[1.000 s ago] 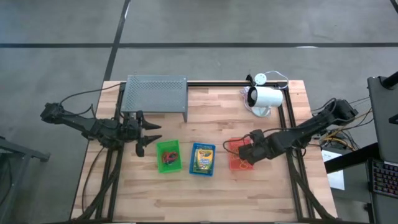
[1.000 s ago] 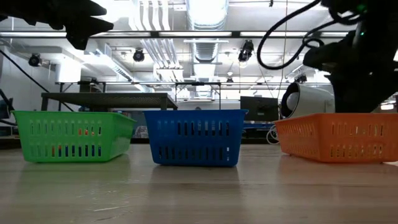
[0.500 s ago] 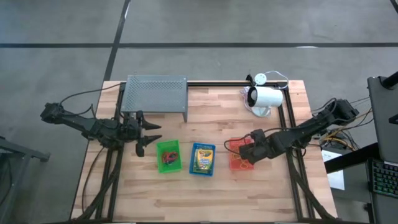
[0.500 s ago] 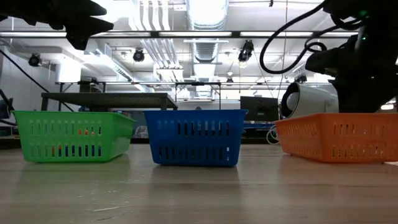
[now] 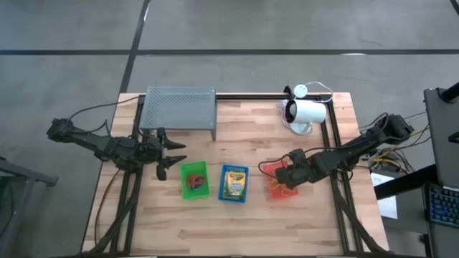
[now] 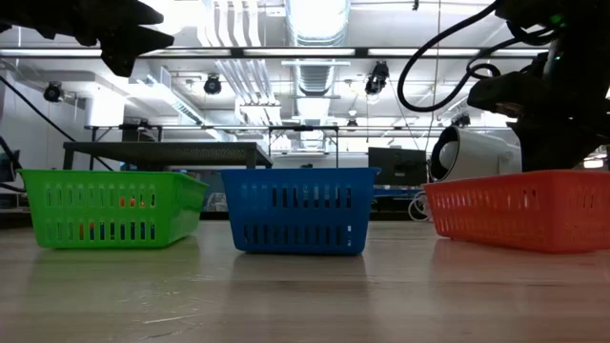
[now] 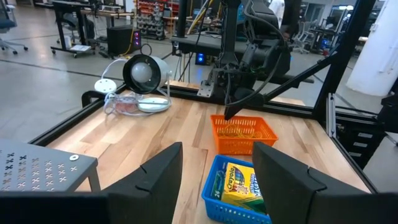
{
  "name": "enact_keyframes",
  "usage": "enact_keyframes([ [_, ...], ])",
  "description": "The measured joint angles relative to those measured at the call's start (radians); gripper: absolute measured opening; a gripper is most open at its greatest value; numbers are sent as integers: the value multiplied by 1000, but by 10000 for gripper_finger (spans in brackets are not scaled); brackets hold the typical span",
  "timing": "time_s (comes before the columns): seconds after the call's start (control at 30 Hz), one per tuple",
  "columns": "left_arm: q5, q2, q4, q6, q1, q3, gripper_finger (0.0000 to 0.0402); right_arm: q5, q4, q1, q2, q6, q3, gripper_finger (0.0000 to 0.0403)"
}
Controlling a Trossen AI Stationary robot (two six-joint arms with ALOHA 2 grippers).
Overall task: Pick & Place Office Desk Supplies
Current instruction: Put the orange bin filled with rubber bands on the shelf
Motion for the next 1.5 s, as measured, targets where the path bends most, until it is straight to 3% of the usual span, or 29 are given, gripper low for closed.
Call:
enact_keyframes([
  [0.53, 0, -1, 0, 0, 0, 0, 200, 12, -3, 0, -69, -38, 18, 13],
  [1.0, 0, -1, -2, 3, 0, 0, 201, 199, 1, -17, -259, -159, 88, 13],
  [1.17, 0, -1, 0, 2, 0, 0, 201, 214, 26, -89, -319, -235, 99, 13],
  [1.33, 0, 0, 0, 2, 0, 0, 201, 209, 185, -204, -347, -410, 105, 13],
  [1.5, 0, 0, -2, 2, 0, 0, 201, 110, 363, -326, -343, -606, 105, 13],
])
